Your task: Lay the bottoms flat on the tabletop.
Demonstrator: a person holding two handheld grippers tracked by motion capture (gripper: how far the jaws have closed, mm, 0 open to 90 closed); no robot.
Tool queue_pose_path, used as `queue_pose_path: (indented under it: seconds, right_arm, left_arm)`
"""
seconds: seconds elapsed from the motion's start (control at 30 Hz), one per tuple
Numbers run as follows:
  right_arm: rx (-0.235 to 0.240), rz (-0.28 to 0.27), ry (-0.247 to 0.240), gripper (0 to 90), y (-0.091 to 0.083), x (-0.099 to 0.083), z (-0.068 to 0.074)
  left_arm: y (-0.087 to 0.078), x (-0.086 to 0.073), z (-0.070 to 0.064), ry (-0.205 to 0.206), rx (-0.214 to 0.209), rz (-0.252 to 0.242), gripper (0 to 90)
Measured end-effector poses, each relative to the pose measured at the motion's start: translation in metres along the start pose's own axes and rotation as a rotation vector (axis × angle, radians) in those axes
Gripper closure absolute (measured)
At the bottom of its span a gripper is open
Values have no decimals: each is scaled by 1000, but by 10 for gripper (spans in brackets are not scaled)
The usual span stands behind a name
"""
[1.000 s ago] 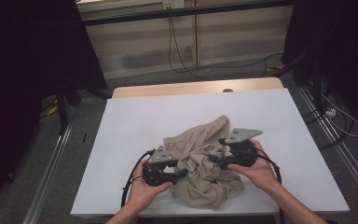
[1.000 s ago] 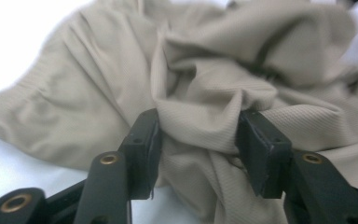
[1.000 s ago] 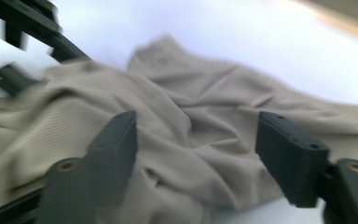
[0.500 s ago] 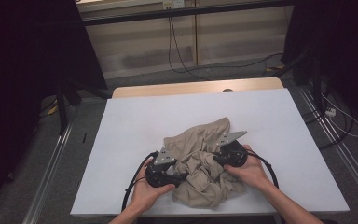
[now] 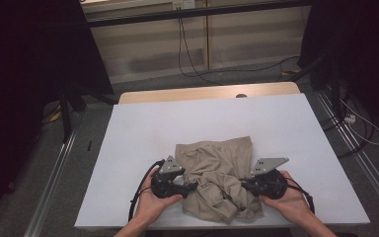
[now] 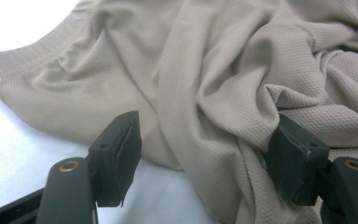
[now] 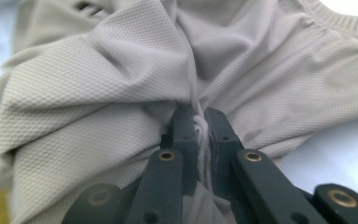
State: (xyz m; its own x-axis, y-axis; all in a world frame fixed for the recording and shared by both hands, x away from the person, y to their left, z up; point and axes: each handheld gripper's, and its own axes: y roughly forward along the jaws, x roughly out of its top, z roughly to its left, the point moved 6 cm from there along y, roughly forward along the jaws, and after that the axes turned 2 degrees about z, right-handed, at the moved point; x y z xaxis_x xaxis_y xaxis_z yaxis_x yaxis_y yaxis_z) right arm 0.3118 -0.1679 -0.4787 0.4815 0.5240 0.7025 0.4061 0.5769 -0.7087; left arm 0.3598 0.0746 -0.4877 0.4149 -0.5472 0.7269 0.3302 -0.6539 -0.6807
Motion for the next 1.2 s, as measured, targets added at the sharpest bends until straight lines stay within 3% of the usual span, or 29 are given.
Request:
queue_pose_path:
  seconds: [0.1,0.17,0.2,0.27,0.43,0.53,0.6,0.7,0.73,0.77,0.9,0.93,0.97,1.0,1.1,1.13,1.2]
  right_arm:
    - [4,3,4,846,-7,-6,4]
    - [-23,-8,16,834,-15,-11,4]
    - [-26,-35,51,776,-19,-13,0]
    - [-24,-41,53,737,-18,-13,-1]
    - [-75,-109,97,436,-22,-5,-16]
    - [-100,-173,149,336,-29,2,-27]
    - [-140,-199,164,293,-31,6,-38]
    - [-183,-182,169,286,-31,12,-54]
    - [-223,-160,158,288,-29,16,-66]
    - [-223,-160,158,288,-29,16,-66]
    - [-266,-149,179,344,-25,26,-91]
    - [-263,-155,192,367,-23,34,-103]
    - [-263,-155,192,367,-23,34,-103]
    - [-262,-147,199,395,-20,41,-114]
    - [-266,-138,208,423,-16,46,-124]
    - [-259,-139,235,470,-9,49,-136]
    - [-277,-133,262,519,-2,45,-146]
  left_arm:
    - [-1,-1,-3,-11,-36,3,318]
    - [-2,-2,-5,-17,-61,16,318]
    - [-3,-3,-6,-20,-67,19,325]
    - [-6,-3,-9,-17,-89,16,327]
    - [-24,0,-6,-7,-42,-47,250]
    - [-35,7,3,-46,-42,-83,227]
    - [-42,13,12,-78,-27,-115,205]
    - [-49,26,29,-114,32,-161,196]
    - [-49,29,36,-119,61,-171,180]
    - [-47,32,42,-115,84,-169,180]
    - [-28,43,74,-162,161,-161,155]
    - [-22,46,80,-189,167,-147,124]
    - [-17,49,85,-206,167,-143,124]
    - [-5,57,94,-211,168,-110,128]
    - [5,63,103,-202,199,-91,162]
    - [13,67,109,-240,178,-87,168]
    - [19,64,115,-252,191,-80,184]
